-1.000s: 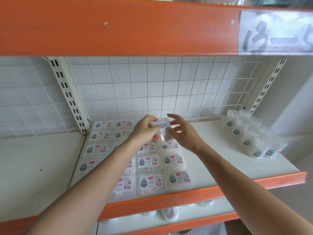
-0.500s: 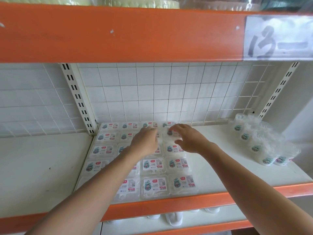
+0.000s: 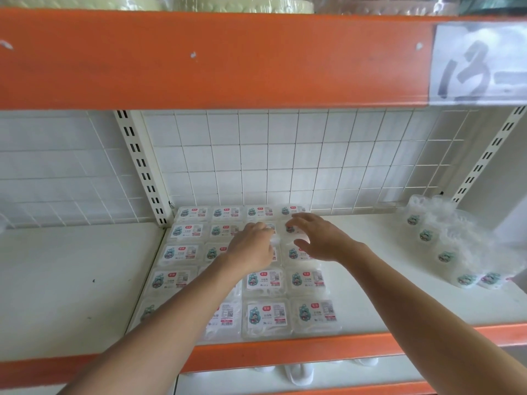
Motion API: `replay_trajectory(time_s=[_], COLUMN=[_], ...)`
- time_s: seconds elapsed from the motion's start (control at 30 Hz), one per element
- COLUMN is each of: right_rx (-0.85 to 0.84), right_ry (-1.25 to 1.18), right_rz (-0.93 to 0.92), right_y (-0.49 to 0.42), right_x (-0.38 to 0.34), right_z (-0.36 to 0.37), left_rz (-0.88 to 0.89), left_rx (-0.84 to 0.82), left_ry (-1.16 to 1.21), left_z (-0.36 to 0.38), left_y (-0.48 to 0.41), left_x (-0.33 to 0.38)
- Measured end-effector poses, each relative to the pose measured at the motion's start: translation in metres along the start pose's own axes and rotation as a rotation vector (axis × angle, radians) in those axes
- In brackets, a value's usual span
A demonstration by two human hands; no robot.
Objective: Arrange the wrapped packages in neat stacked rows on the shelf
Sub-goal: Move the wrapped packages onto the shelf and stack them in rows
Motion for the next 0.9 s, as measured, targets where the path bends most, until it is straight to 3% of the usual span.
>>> replay_trajectory(time_s=[0.17,0.43,0.67,0.9], right_rx=[0.0,-0.004,-0.086,-0.024], right_ry=[0.017,-0.049,0.063,0.114], right_rz=[0.021,0.076,0.105,0.088], right_y=[-0.005,0.001,0.002,-0.002], right_x=[0.004,0.004,-0.001,-0.04], right_z=[0.003,0.012,0.011,0.008], left_rz=[-0.013,-0.028,-0.014,-0.03], left_rx=[0.069,0.044,0.081,0.132], left_ry=[0.003,0.005,0.022,-0.01], left_z=[-0.006,-0.006,-0.012,-0.034], left_y=[-0.005,-0.013,-0.01,0.012], left_x=[-0.005,-0.015,-0.017,-0.054])
Point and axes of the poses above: each hand's wrist, its own y-axis away from the middle knuckle, its own z-axis out of the palm, x = y × z, the point moved 5 cm from there along -y, towards the middle knuckle
